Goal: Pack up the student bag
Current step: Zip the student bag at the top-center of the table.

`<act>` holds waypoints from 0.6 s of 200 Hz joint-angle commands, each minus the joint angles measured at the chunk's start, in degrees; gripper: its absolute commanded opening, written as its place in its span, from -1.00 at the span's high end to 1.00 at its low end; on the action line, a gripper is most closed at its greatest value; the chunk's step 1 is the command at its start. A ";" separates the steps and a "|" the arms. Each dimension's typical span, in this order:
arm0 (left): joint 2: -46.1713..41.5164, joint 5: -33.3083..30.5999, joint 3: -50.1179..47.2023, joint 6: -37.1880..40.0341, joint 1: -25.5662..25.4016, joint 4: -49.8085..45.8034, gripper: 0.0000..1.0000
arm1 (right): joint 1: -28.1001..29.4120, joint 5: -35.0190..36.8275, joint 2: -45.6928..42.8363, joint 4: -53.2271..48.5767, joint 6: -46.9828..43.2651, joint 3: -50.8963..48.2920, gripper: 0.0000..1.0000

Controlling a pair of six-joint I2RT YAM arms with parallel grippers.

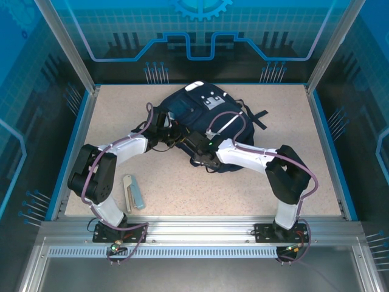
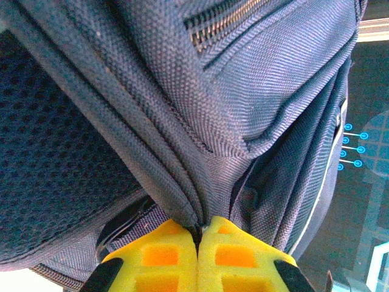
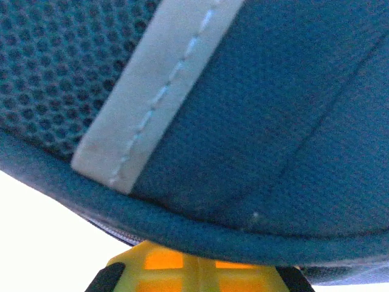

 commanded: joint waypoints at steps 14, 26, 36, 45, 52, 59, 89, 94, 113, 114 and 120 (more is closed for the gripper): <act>-0.28 -3.20 2.04 2.95 1.66 -2.95 1.00 | 0.51 8.90 -5.55 -7.88 -3.75 -2.27 1.00; 0.31 -3.54 2.51 3.65 2.17 -3.26 1.00 | 0.41 11.04 -8.57 -8.76 -5.15 -4.83 1.00; 0.77 -3.65 2.95 4.22 2.51 -3.40 1.00 | 0.17 13.13 -10.91 -9.95 -6.18 -6.73 1.00; 1.20 -3.80 3.40 4.72 2.74 -3.61 1.00 | -0.09 15.01 -12.96 -10.48 -7.60 -8.17 1.00; 1.54 -3.91 3.77 5.07 2.91 -3.82 1.00 | -0.50 16.06 -14.20 -10.65 -8.66 -8.96 1.00; 1.83 -3.95 4.19 5.45 3.08 -3.94 1.00 | -1.12 16.07 -15.22 -10.13 -10.40 -9.82 1.00; 2.49 -4.15 5.63 6.22 3.62 -4.42 1.00 | -3.94 10.42 -16.90 -4.45 -19.27 -11.17 1.00; 2.37 -4.21 5.78 6.44 3.70 -4.69 1.00 | -3.94 9.08 -16.82 -3.61 -20.58 -10.87 1.00; 0.97 -5.17 5.86 6.67 4.41 -6.47 0.86 | -3.96 0.80 -16.16 1.29 -27.44 -9.42 1.00; 0.84 -5.24 5.85 6.67 4.45 -6.58 0.84 | -3.97 0.26 -16.14 1.41 -27.64 -9.32 1.00; 0.05 -5.39 5.63 6.60 4.82 -7.32 0.74 | -3.90 -2.68 -15.91 2.99 -29.01 -8.90 1.00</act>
